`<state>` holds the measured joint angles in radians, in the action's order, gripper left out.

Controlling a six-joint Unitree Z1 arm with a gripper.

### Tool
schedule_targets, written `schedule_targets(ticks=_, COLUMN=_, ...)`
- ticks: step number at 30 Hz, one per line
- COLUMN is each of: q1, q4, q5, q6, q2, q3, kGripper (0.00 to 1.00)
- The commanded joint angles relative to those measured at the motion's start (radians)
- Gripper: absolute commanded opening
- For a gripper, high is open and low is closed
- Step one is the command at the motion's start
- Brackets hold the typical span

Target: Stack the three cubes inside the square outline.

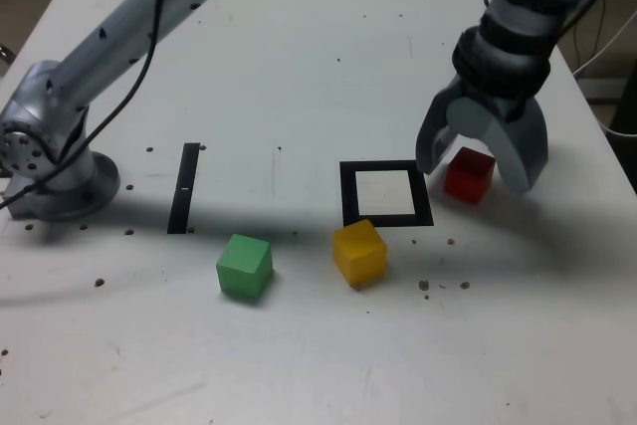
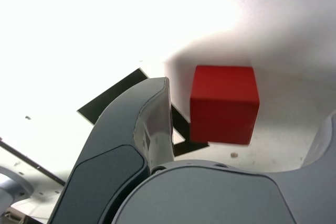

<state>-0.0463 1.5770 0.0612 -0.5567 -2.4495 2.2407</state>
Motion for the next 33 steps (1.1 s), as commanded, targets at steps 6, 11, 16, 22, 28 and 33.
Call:
schedule_targets(ticks=6, q1=-0.001, q4=0.007, q5=0.002, q6=0.010, q2=-0.020, q3=0.004, kGripper=0.91)
schedule_targets(ticks=11, q1=-0.004, q4=0.015, q5=0.020, q6=0.026, q2=-0.020, q3=0.006, kGripper=0.62)
schedule_targets(ticks=16, q1=-0.014, q4=0.011, q5=0.025, q6=0.029, q2=-0.019, q3=0.013, kGripper=0.38)
schedule_targets(ticks=22, q1=-0.017, q4=0.012, q5=0.022, q6=0.029, q2=-0.020, q3=0.010, kGripper=0.37)
schedule_targets(ticks=28, q1=-0.017, q4=0.013, q5=0.022, q6=0.029, q2=-0.019, q3=0.009, kGripper=0.37)
schedule_targets(ticks=33, q1=-0.017, q4=0.014, q5=0.022, q6=0.029, q2=-0.019, q3=0.008, kGripper=0.37)
